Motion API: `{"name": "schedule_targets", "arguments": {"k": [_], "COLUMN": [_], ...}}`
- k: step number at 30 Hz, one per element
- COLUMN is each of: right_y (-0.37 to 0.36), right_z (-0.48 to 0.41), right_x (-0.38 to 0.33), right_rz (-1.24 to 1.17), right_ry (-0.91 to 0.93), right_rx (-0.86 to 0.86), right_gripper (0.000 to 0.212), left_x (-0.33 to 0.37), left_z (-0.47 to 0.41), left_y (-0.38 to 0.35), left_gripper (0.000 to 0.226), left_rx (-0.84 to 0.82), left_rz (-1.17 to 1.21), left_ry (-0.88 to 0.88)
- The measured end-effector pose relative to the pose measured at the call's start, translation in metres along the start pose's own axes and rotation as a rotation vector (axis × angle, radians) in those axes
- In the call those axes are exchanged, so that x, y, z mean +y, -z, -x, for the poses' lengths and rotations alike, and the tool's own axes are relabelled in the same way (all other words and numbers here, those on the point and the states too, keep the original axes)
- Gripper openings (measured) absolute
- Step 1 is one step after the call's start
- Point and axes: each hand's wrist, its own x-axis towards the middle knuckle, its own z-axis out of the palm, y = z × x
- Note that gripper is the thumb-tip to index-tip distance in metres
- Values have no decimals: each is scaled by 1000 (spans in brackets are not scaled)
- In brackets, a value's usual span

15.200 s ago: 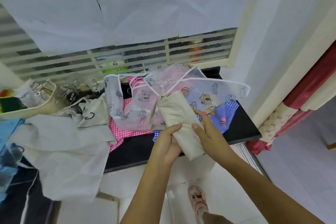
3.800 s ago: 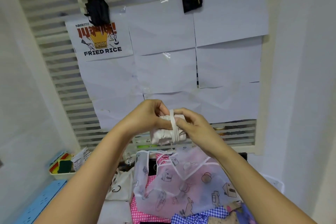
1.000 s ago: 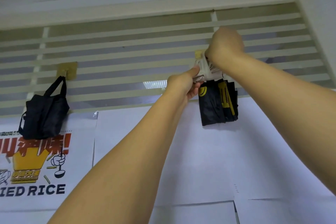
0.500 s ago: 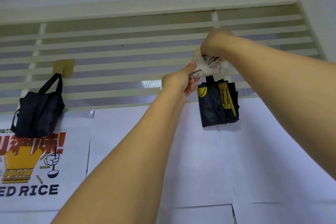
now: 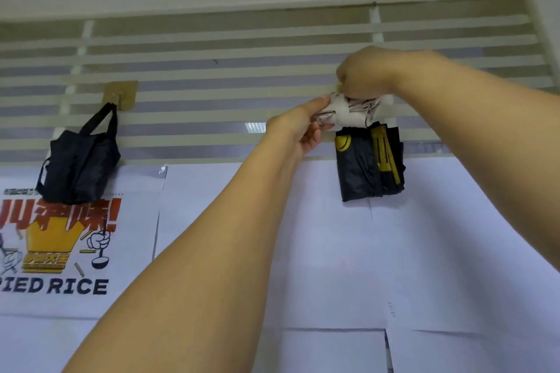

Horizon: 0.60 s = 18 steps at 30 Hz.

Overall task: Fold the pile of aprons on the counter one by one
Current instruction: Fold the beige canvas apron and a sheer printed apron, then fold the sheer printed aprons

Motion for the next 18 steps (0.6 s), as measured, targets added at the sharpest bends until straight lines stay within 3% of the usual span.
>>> {"name": "schedule_targets", "arguments": {"k": [5, 9, 14, 18], "right_y": [1, 1, -2, 15], "right_z": [2, 8, 31, 63], "right_x": [7, 13, 15, 24], "right_rz": [100, 112, 107, -211], "right_ry": [129, 187, 171, 169], "right_rx": [46, 32, -48, -31], "right_gripper": [15, 17, 28, 34], "left_x": [-9, -23, -20, -19], "left_z": [11, 18, 26, 56], "left_y": [-10, -15, -13, 7], "left_gripper": [16, 23, 42, 30], "left_rx": [14, 119, 170, 186], "left_rz": [60, 62, -396, -617], "left_ry": [26, -52, -196, -220]}}
